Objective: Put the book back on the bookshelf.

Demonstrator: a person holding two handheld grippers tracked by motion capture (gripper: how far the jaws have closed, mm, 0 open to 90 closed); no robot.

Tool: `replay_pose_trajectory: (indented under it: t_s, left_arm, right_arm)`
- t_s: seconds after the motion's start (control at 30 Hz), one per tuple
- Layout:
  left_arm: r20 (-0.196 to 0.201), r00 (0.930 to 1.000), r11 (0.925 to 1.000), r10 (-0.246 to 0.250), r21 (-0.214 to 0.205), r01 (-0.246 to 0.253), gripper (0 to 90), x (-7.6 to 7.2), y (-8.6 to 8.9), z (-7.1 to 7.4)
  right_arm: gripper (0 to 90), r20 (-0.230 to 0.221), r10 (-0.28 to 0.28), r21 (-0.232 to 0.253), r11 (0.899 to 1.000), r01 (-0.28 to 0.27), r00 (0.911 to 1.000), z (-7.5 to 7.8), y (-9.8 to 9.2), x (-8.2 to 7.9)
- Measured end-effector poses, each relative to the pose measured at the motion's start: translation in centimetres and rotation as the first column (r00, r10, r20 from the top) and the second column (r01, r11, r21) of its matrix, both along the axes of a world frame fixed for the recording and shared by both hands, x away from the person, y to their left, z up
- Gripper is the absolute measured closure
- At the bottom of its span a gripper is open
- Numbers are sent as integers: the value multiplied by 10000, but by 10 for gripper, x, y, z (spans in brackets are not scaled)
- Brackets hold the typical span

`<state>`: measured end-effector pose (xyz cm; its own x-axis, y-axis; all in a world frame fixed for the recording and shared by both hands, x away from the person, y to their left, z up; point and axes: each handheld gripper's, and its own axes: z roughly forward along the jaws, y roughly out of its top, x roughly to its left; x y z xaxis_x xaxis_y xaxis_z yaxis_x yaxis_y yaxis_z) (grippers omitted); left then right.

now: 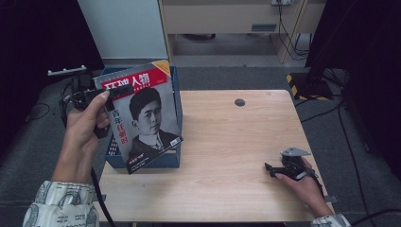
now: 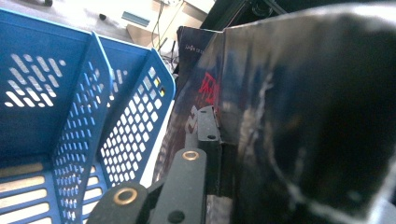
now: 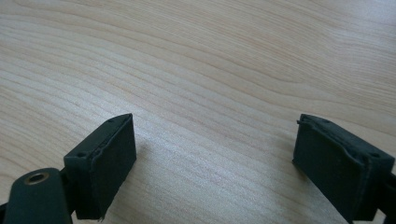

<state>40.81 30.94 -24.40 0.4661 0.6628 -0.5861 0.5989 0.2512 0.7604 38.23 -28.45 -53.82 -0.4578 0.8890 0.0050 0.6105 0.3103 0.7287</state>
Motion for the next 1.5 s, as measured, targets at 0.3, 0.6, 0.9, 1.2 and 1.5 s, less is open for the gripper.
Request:
replay_pose_trajectory:
  t_s: [0.3, 0.6, 0.9, 1.2, 1.5]
  left_arm:
    - [88, 9999, 10000, -51, 50, 51, 863, 3, 20, 9]
    - [146, 9998, 9997, 115, -224, -112, 862, 3, 34, 5]
    - [267, 9960, 9962, 857, -203, -851, 862, -12, 55, 9]
    - [274, 9921, 9924, 1224, -130, -1221, 862, -21, 71, 9]
    - [248, 9891, 9894, 1449, 58, -1451, 862, -28, 82, 8]
  right_arm:
    - [129, 13, -46, -11, 10000, 46, 10000, 0, 4, 5]
    - [128, -42, -139, -30, 9999, 139, 9999, 0, 10, 9]
    - [128, -9, -28, -27, 10000, 27, 10000, 0, 10, 6]
    - [127, -5, 64, -33, 10000, -64, 10000, 0, 9, 6]
    - [127, -4, 71, -37, 10000, -71, 10000, 0, 9, 6]
